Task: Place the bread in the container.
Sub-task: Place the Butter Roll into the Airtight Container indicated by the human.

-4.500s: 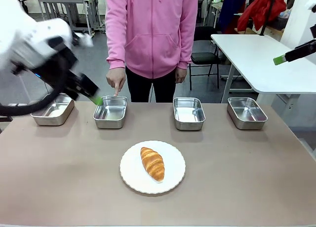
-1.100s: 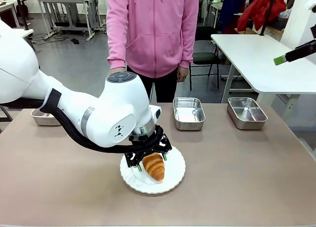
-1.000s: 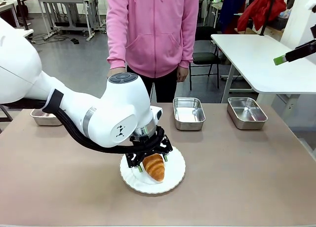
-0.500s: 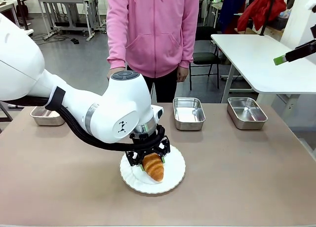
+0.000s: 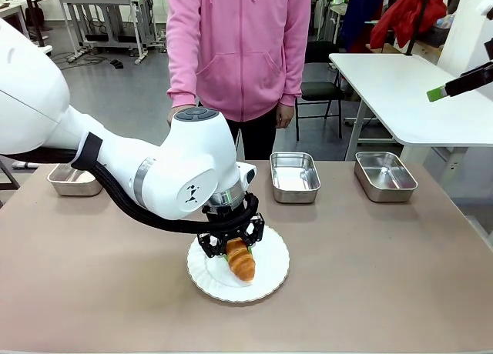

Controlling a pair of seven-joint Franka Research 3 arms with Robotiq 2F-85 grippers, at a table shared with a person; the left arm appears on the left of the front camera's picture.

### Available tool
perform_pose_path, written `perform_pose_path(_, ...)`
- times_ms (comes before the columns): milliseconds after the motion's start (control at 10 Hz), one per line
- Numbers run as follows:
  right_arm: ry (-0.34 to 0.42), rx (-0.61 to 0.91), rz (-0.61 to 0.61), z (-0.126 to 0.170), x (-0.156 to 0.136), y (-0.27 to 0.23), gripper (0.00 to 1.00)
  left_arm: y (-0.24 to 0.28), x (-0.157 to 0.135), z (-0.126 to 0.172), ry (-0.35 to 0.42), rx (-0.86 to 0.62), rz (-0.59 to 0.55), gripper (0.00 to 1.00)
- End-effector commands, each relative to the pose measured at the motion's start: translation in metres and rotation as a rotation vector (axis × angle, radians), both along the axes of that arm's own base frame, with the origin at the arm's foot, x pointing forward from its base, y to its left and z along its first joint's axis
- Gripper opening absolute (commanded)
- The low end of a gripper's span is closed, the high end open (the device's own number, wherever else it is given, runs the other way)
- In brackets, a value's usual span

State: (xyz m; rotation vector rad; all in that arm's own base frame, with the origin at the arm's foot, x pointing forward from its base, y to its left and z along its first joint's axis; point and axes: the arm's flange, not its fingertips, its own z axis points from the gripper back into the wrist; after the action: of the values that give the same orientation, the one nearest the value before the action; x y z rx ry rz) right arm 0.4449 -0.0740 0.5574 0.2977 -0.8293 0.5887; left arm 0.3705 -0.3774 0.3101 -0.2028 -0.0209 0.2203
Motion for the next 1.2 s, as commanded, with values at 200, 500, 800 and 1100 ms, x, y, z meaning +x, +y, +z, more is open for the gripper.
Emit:
perform_pose_path(200, -0.008, 0.015, 0.007, 0.001, 0.001, 0.001, 1.0, 0.007, 0.002, 0.021, -0.092, 0.029, -0.022, 0.48)
perform_pose_path(500, -0.008, 0.015, 0.007, 0.001, 0.001, 0.001, 1.0, 0.037, 0.048, 0.081, -0.096, 0.047, -0.175, 0.48)
perform_pose_path(800, -0.008, 0.015, 0.007, 0.001, 0.001, 0.001, 1.0, 0.064, 0.087, 0.127, -0.072, 0.083, -0.263, 0.48)
perform_pose_path(1100, -0.008, 0.015, 0.007, 0.001, 0.001, 0.001, 1.0, 0.123, 0.156, 0.146, -0.057, 0.011, -0.293, 0.48)
